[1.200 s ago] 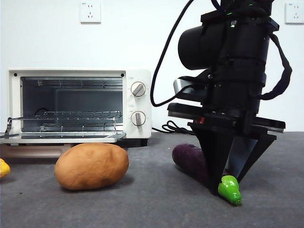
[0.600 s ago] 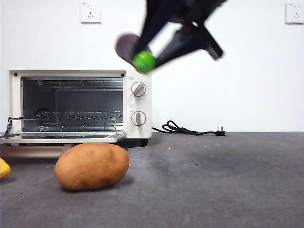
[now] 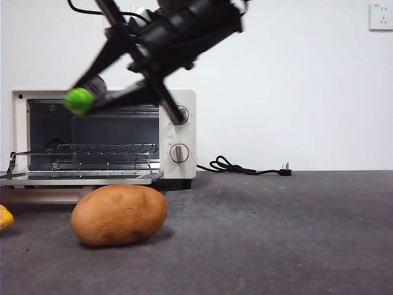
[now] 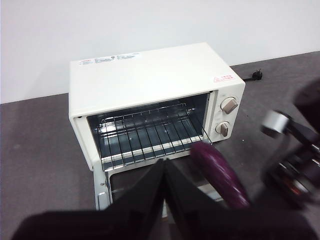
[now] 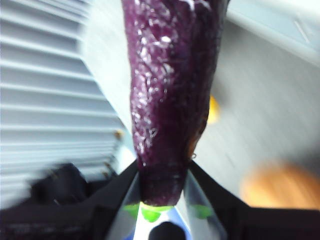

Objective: Take the eggplant from the table,put the eggplant in the oven

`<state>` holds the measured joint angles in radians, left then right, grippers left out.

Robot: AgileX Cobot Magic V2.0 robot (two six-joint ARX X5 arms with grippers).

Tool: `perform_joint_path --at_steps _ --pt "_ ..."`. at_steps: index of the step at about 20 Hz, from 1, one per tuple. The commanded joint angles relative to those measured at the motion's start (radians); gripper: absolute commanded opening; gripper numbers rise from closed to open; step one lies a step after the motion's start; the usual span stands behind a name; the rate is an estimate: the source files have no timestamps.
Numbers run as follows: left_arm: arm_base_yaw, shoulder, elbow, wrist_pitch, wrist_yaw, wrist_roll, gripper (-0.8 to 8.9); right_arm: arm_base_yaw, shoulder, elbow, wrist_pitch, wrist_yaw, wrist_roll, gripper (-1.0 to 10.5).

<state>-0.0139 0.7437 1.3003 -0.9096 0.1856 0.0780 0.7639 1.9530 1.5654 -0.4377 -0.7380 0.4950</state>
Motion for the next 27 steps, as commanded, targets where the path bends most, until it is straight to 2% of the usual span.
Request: perform_joint_path --at_steps 1,5,9,10,13,15,21,25,27 --pt "0.0 -0.023 -0.01 -0.018 -0.002 0.0 -0.05 0.002 0.095 0.104 0.032 -0.007 0.114 -0.1" --pt "0.0 -0.061 -0.01 -0.052 -0.002 -0.009 -0.05 -0.002 0.262 0.302 0.059 -0.029 0.248 -0.1" --pt "0.0 -0.097 -0.01 -0.058 -0.002 -0.016 -0.05 -0.018 0.375 0.433 0.163 -0.018 0.414 -0.1" --pt "0.0 -0.103 -0.01 -0.062 -0.002 -0.016 -0.05 -0.027 0.388 0.444 0.19 0.008 0.455 -0.1" --pt "0.0 -0.109 -0.01 -0.073 -0.002 -0.015 -0.05 -0.048 0.393 0.444 0.222 0.161 0.523 -0.1" --pt "0.0 -0.112 -0.01 -0.073 -0.002 -0.015 -0.05 -0.065 0.394 0.444 0.221 0.238 0.551 -0.1" --pt "0.0 -0.114 -0.01 -0.073 -0.002 -0.015 -0.05 -0.074 0.394 0.444 0.226 0.454 0.556 -0.1" --pt "0.0 -0.114 -0.01 -0.076 -0.002 -0.014 -0.05 -0.074 0.397 0.444 0.27 0.493 0.544 0.2" --pt "-0.001 -0.114 -0.01 -0.078 -0.002 -0.014 -0.05 -0.074 0.397 0.444 0.283 0.505 0.525 2.0"
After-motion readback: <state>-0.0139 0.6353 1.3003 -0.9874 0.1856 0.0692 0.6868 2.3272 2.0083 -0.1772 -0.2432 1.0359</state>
